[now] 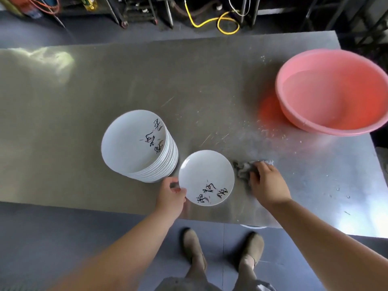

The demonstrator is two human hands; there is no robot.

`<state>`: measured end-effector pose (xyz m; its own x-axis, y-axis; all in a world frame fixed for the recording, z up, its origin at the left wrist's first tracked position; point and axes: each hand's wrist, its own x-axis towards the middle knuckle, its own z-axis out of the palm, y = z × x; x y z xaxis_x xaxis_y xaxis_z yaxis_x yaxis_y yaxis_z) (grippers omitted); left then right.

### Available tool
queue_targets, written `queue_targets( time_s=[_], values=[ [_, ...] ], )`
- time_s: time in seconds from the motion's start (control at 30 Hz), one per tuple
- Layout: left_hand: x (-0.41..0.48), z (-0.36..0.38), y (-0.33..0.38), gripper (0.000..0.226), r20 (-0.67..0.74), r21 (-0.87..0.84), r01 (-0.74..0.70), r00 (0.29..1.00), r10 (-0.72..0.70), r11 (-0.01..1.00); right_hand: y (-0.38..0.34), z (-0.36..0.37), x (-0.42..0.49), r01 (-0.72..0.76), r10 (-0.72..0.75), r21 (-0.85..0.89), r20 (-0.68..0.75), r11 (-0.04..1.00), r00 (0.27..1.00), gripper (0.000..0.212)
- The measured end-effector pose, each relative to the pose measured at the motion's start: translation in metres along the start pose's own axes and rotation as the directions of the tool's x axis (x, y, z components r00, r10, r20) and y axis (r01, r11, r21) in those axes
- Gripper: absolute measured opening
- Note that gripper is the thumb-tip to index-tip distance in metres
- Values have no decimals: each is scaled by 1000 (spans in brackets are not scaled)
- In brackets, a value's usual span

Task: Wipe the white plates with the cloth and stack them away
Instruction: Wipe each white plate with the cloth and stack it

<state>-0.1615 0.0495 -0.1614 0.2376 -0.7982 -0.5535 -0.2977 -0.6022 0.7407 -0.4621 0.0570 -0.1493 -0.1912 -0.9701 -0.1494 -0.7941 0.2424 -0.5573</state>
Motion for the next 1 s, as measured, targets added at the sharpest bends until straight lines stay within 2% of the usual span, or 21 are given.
queue_targets(
  time_s=[0.1, 0.2, 0.27, 0.33, 0.37, 0.4, 0.47, 0.5, 0.53, 0.6, 0.7, 0.77, 0.8, 0.9, 1.0],
  values=[
    [-3, 9, 5, 28, 27, 10, 5, 1000, -5, 1000, -9, -27, 0, -178, 201, 304, -44, 936, 979, 10],
    [-5, 23, 7, 28, 59, 31, -13, 998, 11, 999, -25, -55, -1, -156, 209, 421, -82, 893, 974, 11],
    [-6, 31, 9, 28, 81, 64, -23, 997, 17, 998, -38, -63, 0, -64, 113, 353, -120, 933, 986, 8],
    [-6, 35, 11, 25, 106, 101, -28, 994, 17, 995, -50, -58, 2, 89, -72, 151, -115, 985, 991, 6],
    [-6, 36, 11, 24, 112, 114, -33, 994, 20, 993, -54, -47, 2, 170, -169, 19, -57, 985, 984, 10],
    [-6, 37, 11, 23, 116, 122, -43, 993, 29, 992, -56, -33, 2, 231, -225, -114, 67, 966, 972, 17],
    [-5, 36, 10, 25, 130, 144, -63, 990, 44, 988, -53, 0, -6, 326, -212, -290, 362, 900, 908, 25],
    [-4, 35, 11, 31, 150, 170, -81, 987, 56, 982, -47, 12, -14, 357, -197, -309, 447, 881, 873, 28],
    [-4, 34, 12, 41, 178, 218, -116, 981, 78, 969, -41, 22, -22, 368, -209, -282, 465, 886, 860, 31],
    [-4, 31, 14, 55, 228, 354, -213, 964, 136, 911, -30, 30, -39, 361, -235, -254, 417, 897, 878, 37],
    [-5, 31, 16, 54, 245, 461, -294, 949, 199, 837, -28, 34, -46, 318, -192, -334, 359, 887, 913, 68],
    [-6, 33, 17, 50, 245, 451, -294, 949, 200, 843, -36, 39, -33, 281, -128, -375, 384, 883, 914, 95],
    [-6, 35, 17, 48, 241, 441, -292, 949, 201, 848, -40, 43, -24, 283, -117, -393, 395, 875, 911, 100],
    [-8, 40, 19, 44, 245, 438, -284, 951, 191, 853, -52, 51, -5, 360, -150, -420, 456, 833, 877, 92],
    [-3, 40, 22, 40, 212, 362, -190, 970, 118, 913, -50, 49, -16, 545, -253, -386, 593, 744, 765, 90]
  ],
)
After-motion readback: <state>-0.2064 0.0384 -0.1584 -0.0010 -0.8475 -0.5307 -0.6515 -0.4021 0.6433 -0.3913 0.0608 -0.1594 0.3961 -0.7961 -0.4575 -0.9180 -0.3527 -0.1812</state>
